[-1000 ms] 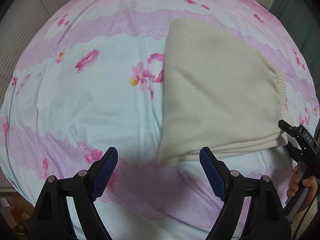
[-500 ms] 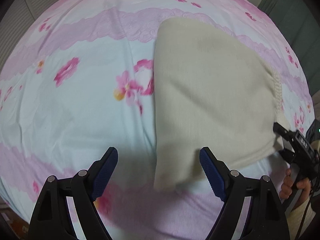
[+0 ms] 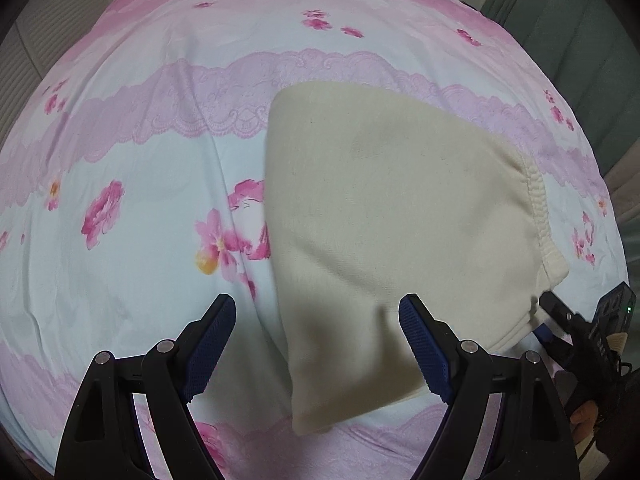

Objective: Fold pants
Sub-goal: 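Fold the held edge over the bundle with the right gripper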

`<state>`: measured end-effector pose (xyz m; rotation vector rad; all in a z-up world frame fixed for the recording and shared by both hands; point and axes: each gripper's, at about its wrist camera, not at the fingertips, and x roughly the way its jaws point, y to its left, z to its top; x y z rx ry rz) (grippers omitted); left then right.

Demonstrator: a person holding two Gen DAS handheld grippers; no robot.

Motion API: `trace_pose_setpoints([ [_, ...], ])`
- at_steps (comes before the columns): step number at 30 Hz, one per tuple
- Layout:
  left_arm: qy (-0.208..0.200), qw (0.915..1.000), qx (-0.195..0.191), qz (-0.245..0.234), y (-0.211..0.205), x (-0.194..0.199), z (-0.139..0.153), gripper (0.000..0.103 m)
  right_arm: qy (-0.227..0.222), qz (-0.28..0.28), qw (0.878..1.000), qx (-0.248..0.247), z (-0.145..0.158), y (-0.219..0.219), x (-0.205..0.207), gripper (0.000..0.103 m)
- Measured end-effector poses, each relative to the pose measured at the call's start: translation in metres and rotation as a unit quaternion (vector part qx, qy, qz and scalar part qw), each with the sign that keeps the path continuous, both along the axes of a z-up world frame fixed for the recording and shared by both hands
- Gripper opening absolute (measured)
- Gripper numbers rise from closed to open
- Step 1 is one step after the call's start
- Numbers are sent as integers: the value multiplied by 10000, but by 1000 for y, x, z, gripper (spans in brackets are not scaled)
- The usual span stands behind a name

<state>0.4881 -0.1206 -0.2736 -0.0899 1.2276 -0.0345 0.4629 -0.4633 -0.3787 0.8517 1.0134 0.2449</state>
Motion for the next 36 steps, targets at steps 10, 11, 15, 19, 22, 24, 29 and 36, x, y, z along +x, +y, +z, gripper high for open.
trace_pose_setpoints([
  [10,49,9980,-565,283,24,11,-12,84,-3,-822,9966,-39,-2,19,39,103],
  [11,40,9979,-581,271,24,14,-12,84,12,-823,9966,-106,0,21,47,103],
  [15,55,9977,-627,249,25,21,-16,84,52,-777,9963,-358,5,26,51,94],
  [19,31,9983,-567,113,20,24,-14,84,157,-730,9972,-67,16,14,26,71],
  [22,-29,9988,-441,-209,8,26,-11,84,149,-688,9974,-133,35,6,7,61],
  [24,-38,9986,-413,-317,4,27,-10,84,41,-610,9979,-230,46,8,4,61],
  [29,2,9987,-415,-303,7,30,-10,84,161,-722,9956,-576,47,12,-4,61],
  [36,42,9980,-187,-605,1,29,-14,84,411,-1112,9928,-184,21,9,-33,76],
])
